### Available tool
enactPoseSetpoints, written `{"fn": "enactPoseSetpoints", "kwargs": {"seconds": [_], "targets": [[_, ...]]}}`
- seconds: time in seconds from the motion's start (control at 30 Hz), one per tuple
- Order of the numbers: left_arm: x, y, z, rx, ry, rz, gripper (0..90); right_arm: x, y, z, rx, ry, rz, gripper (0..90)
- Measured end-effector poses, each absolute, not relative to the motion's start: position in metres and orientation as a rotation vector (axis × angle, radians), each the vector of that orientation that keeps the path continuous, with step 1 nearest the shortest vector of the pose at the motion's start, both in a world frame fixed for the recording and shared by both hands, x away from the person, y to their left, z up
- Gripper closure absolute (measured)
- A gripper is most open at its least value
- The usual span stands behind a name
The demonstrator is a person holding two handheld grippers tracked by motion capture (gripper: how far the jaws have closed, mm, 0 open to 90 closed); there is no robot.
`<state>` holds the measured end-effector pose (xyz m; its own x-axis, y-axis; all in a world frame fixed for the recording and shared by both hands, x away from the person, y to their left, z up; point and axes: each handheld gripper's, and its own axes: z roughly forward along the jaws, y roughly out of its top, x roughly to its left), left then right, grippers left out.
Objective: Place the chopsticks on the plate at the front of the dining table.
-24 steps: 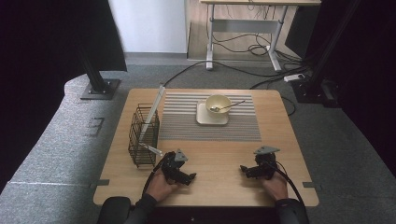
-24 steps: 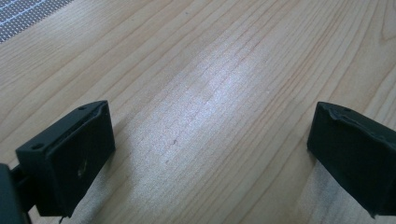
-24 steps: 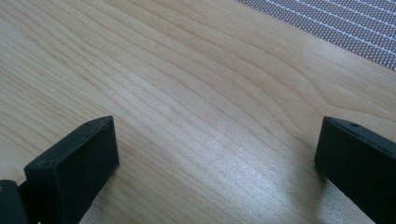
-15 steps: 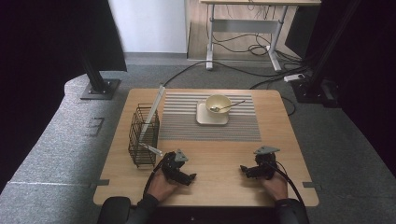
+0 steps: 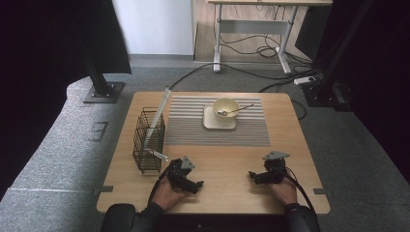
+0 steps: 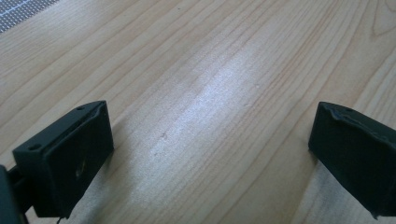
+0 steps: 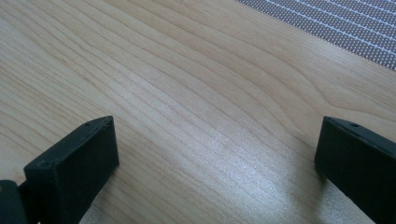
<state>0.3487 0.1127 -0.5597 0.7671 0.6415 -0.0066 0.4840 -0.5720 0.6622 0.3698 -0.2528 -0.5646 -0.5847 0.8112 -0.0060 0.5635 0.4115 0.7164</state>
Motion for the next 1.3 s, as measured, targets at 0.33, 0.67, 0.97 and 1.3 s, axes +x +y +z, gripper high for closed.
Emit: {"fn": "enactPoseSetpoints", "kwargs": {"seconds": [0.33,0.67,0.97,1.3], "targets": [[0.340,0.110,-0.560,2.299,0.815,0.299,0.0,0.369,-0.252,-0.564,1.207,2.310,0.977,0.0],[0.324,0.109,-0.560,2.310,0.782,0.286,0.0,0.360,-0.250,-0.546,1.194,2.290,1.032,0.0],[0.318,0.109,-0.560,2.316,0.760,0.281,0.0,0.353,-0.239,-0.526,1.158,2.307,1.061,0.0],[0.317,0.109,-0.560,2.320,0.750,0.278,0.0,0.350,-0.223,-0.502,1.110,2.357,1.109,0.0]]}}
